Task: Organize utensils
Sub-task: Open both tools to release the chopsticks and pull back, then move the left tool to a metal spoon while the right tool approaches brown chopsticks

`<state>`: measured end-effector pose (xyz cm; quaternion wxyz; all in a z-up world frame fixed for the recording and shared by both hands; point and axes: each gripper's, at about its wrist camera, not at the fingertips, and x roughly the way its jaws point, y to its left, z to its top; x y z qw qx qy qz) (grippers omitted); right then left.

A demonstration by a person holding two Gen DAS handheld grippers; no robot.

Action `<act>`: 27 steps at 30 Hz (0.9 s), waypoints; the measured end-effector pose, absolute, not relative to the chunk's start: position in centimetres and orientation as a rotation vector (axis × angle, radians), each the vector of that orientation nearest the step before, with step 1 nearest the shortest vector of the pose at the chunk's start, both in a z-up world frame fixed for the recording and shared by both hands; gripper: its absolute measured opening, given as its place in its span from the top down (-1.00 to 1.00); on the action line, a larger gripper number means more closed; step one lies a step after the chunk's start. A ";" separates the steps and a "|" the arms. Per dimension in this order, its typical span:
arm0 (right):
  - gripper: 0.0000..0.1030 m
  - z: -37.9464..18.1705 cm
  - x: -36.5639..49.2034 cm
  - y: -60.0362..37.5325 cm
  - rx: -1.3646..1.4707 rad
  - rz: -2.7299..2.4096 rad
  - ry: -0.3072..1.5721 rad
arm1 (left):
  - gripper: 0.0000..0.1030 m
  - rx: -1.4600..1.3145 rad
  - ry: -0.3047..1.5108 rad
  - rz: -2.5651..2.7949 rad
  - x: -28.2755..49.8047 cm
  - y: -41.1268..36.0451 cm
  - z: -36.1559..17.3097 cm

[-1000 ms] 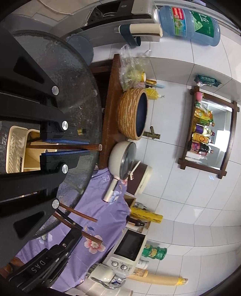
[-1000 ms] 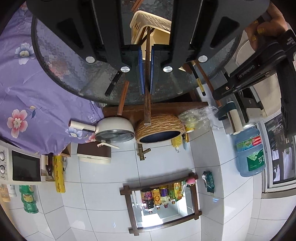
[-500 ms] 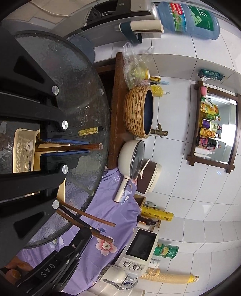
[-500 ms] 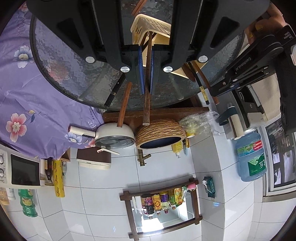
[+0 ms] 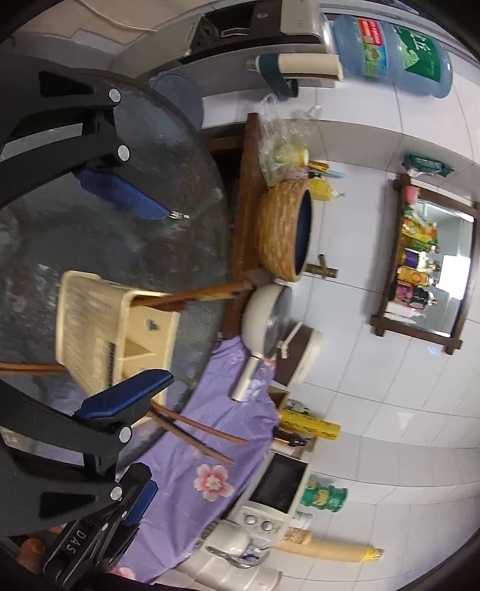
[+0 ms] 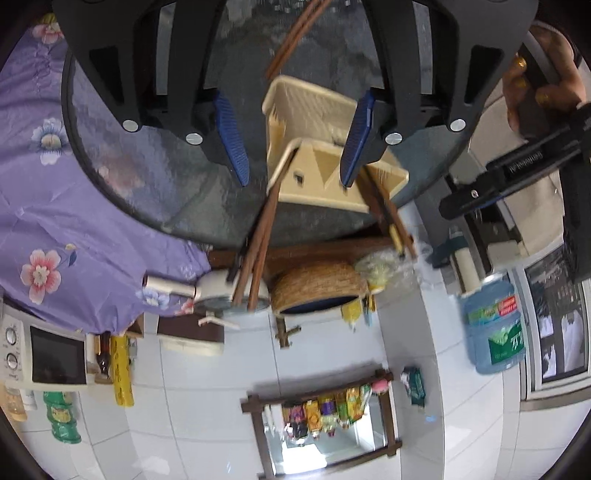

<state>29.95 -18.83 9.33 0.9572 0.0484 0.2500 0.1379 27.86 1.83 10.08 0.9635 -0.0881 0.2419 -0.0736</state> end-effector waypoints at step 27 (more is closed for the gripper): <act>-0.02 -4.0 26.0 -18.2 0.032 0.251 0.834 | -0.06 0.111 0.847 -0.259 17.6 -4.1 -4.8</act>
